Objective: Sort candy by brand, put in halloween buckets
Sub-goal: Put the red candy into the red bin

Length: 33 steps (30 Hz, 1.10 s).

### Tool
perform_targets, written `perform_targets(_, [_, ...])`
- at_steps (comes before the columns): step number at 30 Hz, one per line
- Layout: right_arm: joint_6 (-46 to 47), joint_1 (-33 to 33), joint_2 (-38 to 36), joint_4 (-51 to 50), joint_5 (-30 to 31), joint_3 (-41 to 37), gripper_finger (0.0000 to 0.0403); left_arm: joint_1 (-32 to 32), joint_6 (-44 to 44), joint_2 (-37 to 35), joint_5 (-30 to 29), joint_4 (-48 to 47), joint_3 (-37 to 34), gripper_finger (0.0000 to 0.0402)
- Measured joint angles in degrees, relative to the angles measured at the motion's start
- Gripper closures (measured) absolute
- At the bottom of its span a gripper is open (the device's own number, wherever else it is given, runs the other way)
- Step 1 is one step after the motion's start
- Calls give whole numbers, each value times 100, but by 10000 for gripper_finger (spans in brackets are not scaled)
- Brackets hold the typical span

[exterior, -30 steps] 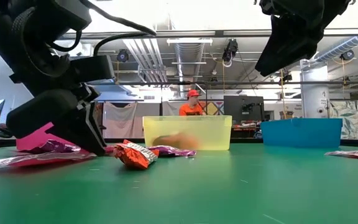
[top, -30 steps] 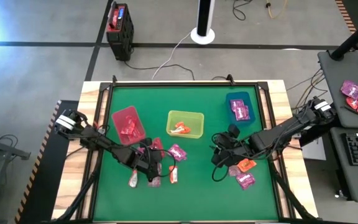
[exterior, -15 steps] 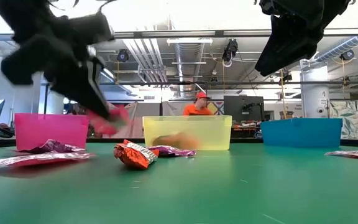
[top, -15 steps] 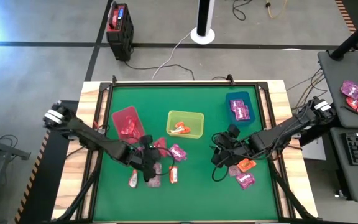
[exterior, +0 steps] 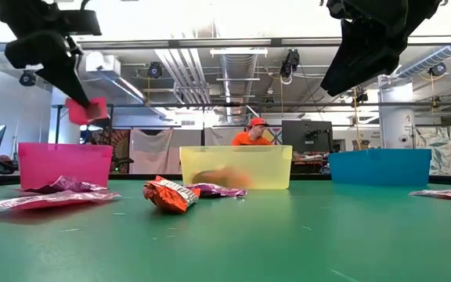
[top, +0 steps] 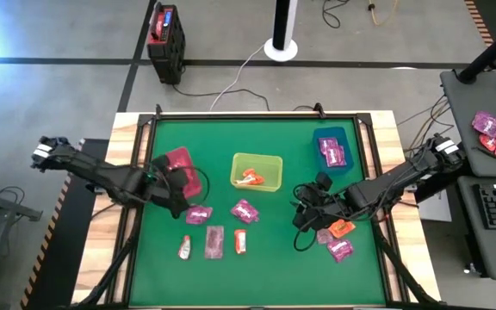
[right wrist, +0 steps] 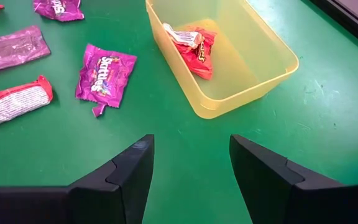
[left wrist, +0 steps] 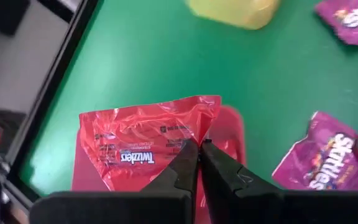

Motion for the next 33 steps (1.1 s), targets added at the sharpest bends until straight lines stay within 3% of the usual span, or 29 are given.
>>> perform_targets(6, [0,0,0,10,2,-1,199,320,-25,-352,487,65,-467,401])
perform_targets(15, [-7,0,0,118,2,-2,199,326,-248,-217,444,74,-518,396])
perform_targets(26, [-7,0,0,131,0,-2,199,326,-461,-147,386,-51,-534,286])
perform_targets(33, [64,0,0,131,-40,-2,200,305,-442,-147,358,178,-390,247])
